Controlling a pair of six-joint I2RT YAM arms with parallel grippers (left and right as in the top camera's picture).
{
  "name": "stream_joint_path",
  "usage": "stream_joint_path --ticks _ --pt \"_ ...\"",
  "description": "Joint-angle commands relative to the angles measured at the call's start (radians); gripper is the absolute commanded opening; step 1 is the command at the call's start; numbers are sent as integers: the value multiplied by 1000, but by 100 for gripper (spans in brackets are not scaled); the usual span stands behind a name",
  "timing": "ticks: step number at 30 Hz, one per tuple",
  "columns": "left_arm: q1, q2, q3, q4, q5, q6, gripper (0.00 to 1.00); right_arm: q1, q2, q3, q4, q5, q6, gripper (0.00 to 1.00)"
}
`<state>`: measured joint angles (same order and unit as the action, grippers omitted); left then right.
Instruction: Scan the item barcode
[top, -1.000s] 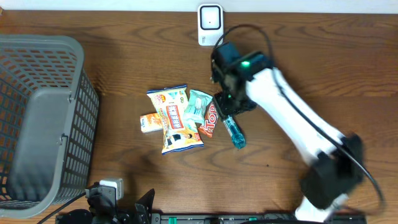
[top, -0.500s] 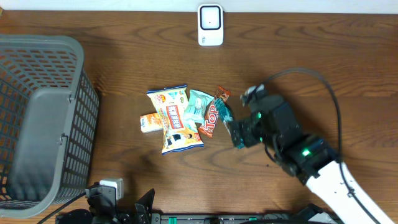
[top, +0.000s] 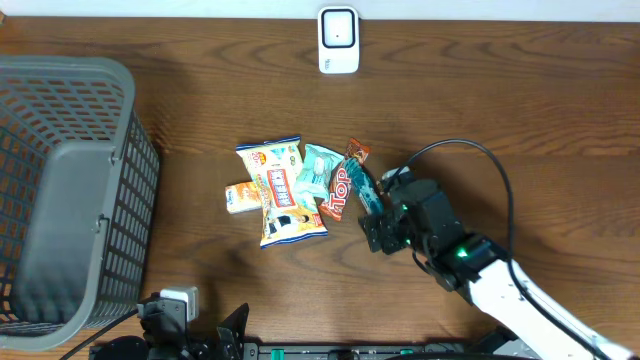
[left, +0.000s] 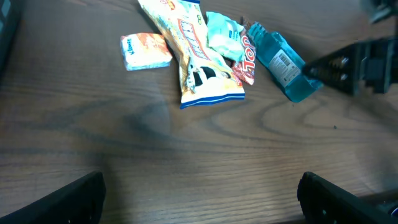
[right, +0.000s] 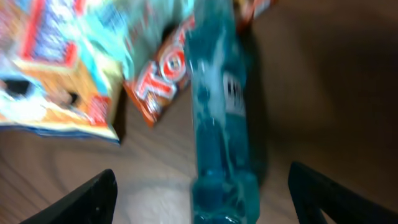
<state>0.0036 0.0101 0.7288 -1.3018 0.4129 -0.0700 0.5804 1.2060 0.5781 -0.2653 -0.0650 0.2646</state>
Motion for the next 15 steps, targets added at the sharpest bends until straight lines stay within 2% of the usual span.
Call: stream_joint_path --ticks 1,13,15 --pt "-4 -7 4 0 2 17 98 5 33 -6 4 -24 12 82" --pt "-4 -7 4 0 2 17 98 7 202 -6 68 32 8 81" --pt "-4 -7 4 0 2 17 98 7 244 -6 81 56 8 76"
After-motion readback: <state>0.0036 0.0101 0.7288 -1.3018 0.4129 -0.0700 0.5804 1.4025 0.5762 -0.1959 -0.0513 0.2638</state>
